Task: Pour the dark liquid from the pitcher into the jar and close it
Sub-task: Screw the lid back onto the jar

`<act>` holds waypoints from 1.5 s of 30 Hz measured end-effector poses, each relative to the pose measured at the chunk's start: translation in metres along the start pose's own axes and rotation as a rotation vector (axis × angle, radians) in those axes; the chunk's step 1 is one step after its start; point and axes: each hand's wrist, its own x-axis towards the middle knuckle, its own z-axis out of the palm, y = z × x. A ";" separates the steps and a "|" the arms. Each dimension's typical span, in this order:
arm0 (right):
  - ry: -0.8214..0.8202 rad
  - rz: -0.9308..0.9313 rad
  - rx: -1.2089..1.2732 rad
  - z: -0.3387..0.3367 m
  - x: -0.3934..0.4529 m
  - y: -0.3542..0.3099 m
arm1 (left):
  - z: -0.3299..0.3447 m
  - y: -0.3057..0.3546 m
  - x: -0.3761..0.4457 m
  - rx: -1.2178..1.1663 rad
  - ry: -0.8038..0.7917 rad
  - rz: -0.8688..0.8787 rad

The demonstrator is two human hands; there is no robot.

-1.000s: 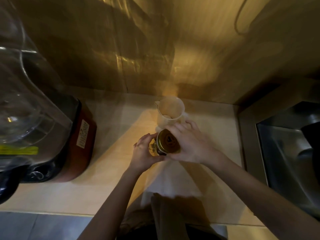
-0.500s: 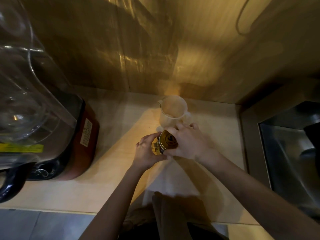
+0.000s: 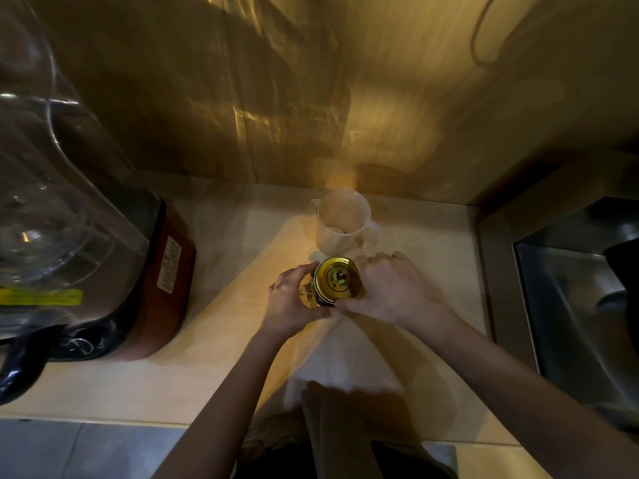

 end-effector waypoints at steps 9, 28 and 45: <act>-0.040 -0.155 0.150 0.010 0.002 0.007 | 0.000 0.002 -0.001 -0.001 -0.007 -0.005; -0.010 -0.108 0.125 0.013 0.015 -0.001 | 0.000 0.001 0.000 0.014 -0.023 -0.021; -0.072 -0.209 0.357 0.014 0.006 0.016 | 0.000 0.001 0.001 0.019 -0.012 -0.001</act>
